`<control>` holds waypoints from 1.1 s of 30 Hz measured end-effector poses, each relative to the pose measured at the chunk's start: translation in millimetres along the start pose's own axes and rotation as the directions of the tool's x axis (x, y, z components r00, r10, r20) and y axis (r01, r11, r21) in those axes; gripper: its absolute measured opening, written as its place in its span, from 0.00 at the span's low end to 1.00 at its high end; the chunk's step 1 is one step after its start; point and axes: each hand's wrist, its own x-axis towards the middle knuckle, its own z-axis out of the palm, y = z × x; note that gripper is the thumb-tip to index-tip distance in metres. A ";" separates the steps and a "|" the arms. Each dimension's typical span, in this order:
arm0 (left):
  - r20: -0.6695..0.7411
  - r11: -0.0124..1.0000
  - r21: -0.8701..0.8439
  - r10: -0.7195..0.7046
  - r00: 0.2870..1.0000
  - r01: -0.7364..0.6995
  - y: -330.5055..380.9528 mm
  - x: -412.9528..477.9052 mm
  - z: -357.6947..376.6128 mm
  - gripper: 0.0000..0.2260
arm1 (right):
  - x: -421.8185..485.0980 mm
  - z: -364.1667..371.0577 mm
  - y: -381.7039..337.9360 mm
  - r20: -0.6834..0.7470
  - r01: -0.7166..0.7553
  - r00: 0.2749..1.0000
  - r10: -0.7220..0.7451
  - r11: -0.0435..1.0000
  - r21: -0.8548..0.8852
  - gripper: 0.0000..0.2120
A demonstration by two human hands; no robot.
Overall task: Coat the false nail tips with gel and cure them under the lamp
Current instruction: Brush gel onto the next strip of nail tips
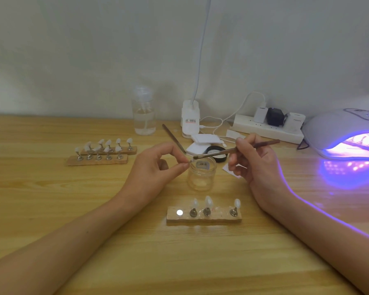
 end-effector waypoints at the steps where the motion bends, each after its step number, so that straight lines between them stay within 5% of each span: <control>1: 0.002 1.000 0.004 0.006 1.000 -0.006 0.0 0.2 0.2 0.04 | -0.4 0.5 0.7 0.008 0.000 1.000 0.000 1.000 -0.017 0.10; 33: 0.013 0.998 0.020 0.059 0.998 -0.059 -0.2 1.3 1.8 0.05 | 0.8 0.4 0.6 -0.052 -0.014 0.999 0.012 0.999 -0.037 0.12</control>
